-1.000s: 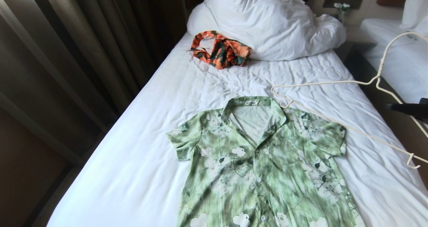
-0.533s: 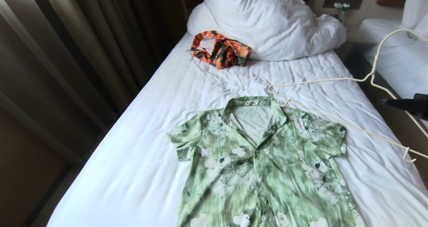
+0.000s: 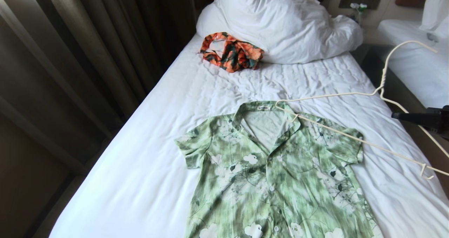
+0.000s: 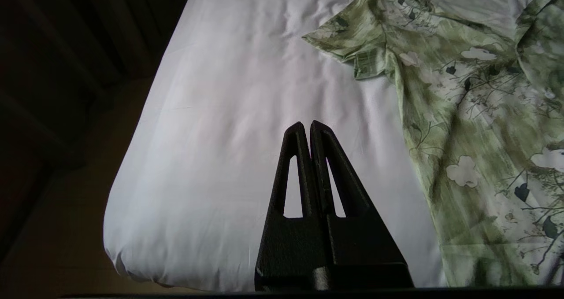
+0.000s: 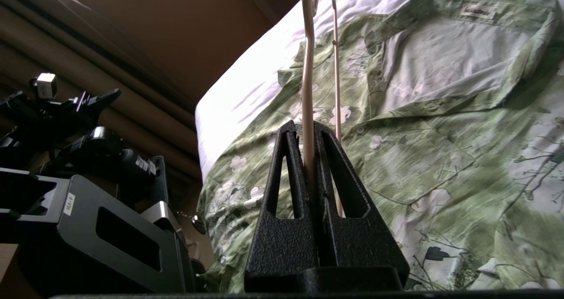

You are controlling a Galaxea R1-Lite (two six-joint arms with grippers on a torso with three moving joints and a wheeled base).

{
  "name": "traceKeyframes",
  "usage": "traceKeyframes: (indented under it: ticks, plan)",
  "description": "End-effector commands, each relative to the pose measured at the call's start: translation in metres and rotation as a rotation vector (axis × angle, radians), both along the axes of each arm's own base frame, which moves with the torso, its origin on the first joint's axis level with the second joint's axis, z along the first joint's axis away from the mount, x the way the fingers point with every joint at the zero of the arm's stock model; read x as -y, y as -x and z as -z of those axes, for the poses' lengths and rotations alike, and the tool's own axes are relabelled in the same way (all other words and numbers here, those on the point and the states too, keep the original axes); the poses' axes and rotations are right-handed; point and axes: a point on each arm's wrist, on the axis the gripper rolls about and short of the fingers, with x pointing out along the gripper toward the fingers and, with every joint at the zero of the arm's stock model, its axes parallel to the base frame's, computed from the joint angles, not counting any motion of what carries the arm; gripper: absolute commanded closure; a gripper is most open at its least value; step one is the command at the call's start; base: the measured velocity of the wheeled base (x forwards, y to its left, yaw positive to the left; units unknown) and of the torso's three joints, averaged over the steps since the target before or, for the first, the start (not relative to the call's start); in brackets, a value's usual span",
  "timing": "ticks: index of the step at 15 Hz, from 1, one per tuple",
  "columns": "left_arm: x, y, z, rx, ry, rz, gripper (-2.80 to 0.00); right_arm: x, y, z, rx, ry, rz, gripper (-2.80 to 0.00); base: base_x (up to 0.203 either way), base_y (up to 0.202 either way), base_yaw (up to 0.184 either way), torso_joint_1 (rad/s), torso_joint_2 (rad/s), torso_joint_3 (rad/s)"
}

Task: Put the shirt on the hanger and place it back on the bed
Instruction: Lift the shirt and hanger

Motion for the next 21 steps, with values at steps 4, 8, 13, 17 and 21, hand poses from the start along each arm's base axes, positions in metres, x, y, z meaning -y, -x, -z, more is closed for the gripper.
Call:
traceKeyframes:
  ticks: [4, 8, 13, 17, 21]
  plan:
    - [0.003, -0.021, -0.049, -0.117, 0.020, 0.133, 0.00, -0.009, -0.001, -0.002, 0.009, 0.000, -0.038, 0.00, 0.000, 0.000, 0.000, 0.000, 0.00, 0.000]
    - [0.007, -0.066, -0.066, -0.310, 0.097, 0.334, 0.00, -0.007, -0.003, -0.012, 0.044, 0.015, -0.034, 0.00, 0.000, 0.000, 0.000, 0.000, 0.00, 0.000]
    - [0.017, -0.150, -0.071, -0.425, 0.200, 0.476, 0.00, 0.007, -0.002, -0.014, 0.051, 0.019, 0.010, 0.00, 0.000, 0.000, 0.000, 0.000, 0.00, 0.000]
    - [0.044, -0.212, -0.066, -0.513, 0.230, 0.584, 0.00, 0.014, -0.009, -0.012, 0.049, 0.018, 0.023, 0.00, 0.000, 0.000, 0.000, 0.000, 0.00, 0.000]
    - [0.088, -0.273, -0.047, -0.586, 0.216, 0.660, 0.00, 0.022, -0.012, -0.018, 0.068, 0.028, 0.040, 0.00, 0.000, 0.000, 0.000, 0.000, 0.00, 0.000]
